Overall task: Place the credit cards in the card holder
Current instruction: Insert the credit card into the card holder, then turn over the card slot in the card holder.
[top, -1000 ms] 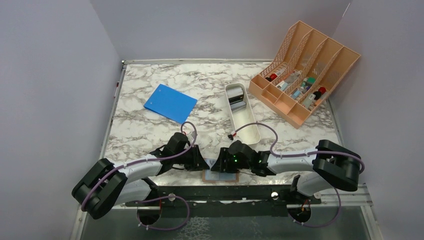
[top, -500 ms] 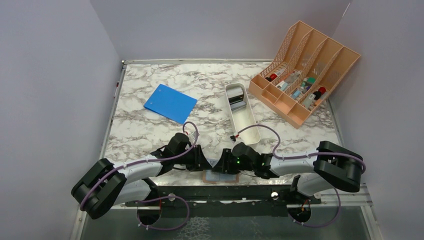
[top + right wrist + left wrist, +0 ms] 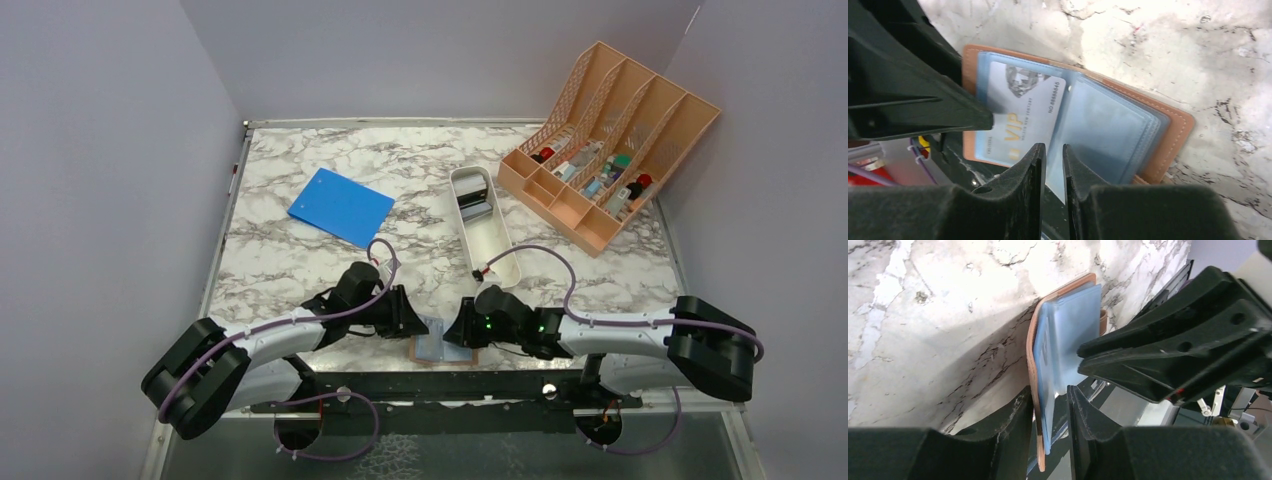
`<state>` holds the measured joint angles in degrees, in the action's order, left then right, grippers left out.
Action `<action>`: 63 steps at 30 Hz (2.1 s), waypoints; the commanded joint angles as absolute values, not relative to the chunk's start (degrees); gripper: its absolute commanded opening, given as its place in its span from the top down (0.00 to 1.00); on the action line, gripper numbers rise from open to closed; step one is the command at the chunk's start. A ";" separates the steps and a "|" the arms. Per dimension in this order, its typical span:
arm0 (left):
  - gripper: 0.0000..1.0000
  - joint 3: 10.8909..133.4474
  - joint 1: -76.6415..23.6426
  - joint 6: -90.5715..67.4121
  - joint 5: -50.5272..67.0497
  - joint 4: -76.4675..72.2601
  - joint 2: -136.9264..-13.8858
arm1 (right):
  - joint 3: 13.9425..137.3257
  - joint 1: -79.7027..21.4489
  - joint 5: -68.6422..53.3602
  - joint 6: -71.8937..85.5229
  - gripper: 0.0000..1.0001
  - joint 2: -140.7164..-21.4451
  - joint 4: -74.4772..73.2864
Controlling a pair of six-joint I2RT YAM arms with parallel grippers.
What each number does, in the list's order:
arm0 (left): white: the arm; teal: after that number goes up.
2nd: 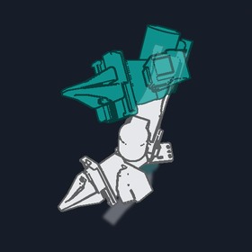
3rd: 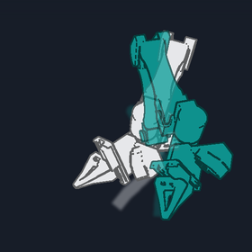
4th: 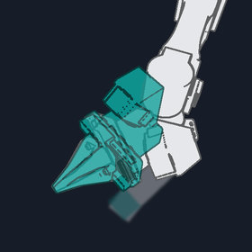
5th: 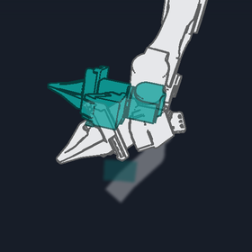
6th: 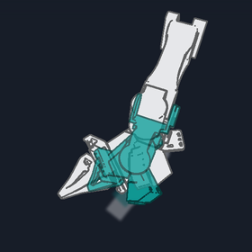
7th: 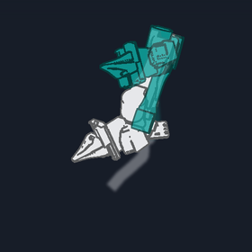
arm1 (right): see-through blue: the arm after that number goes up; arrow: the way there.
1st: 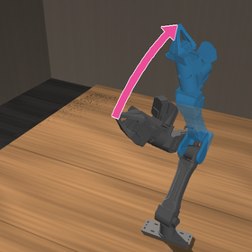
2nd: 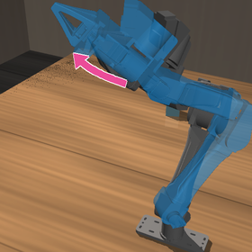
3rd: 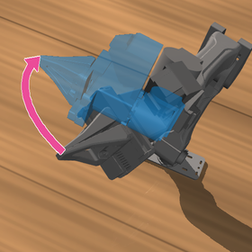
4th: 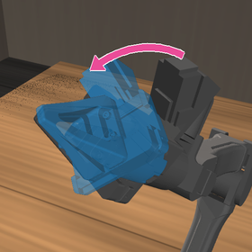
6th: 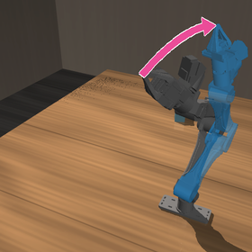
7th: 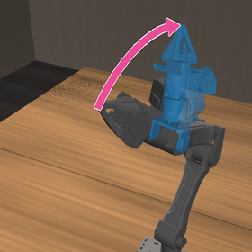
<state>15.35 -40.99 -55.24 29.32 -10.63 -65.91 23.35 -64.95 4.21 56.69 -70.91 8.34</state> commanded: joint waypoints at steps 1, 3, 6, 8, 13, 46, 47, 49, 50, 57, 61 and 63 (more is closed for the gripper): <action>0.66 17.43 -41.22 -55.96 31.79 -12.47 -65.17 | 24.05 -65.39 6.68 54.54 0.77 -72.25 6.08; 0.66 17.33 -41.22 -56.15 32.29 -12.70 -65.20 | 23.60 -65.39 6.89 54.35 0.79 -72.62 6.68; 0.68 17.19 -41.22 -56.53 32.69 -13.21 -65.24 | 23.13 -65.39 7.55 54.18 0.80 -73.19 6.67; 0.70 17.01 -41.22 -56.76 32.64 -13.42 -64.93 | 22.62 -65.39 8.33 54.30 0.81 -73.22 5.88; 0.74 17.21 -41.28 -56.90 32.80 -13.93 -64.34 | 19.76 -65.39 10.03 54.79 0.82 -71.51 6.85; 0.91 17.14 -41.31 -56.24 35.17 -19.07 -65.64 | 18.54 -65.39 9.34 56.05 0.83 -72.64 9.94; 0.90 17.14 -41.26 -56.19 35.17 -19.05 -65.72 | 18.54 -65.39 9.38 56.02 0.83 -72.68 9.92; 0.87 17.23 -41.31 -56.20 35.16 -19.01 -65.82 | 18.54 -65.35 9.37 56.00 0.83 -72.61 9.91; 0.86 17.23 -41.31 -56.17 35.01 -19.00 -65.78 | 18.54 -65.39 9.40 55.99 0.83 -72.53 9.93; 0.83 17.36 -41.46 -55.73 34.07 -18.54 -66.33 | 18.47 -65.39 9.31 55.96 0.83 -72.38 9.90; 0.86 17.78 -41.87 -55.12 33.14 -17.55 -66.80 | 18.46 -65.39 9.30 55.90 0.83 -72.08 9.91; 0.86 18.04 -42.14 -54.95 32.93 -17.41 -67.24 | 18.37 -65.32 9.31 55.94 0.83 -71.99 9.89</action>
<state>16.49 -41.34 -56.47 34.02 -17.52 -66.08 19.84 -64.95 7.03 55.96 -71.90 12.14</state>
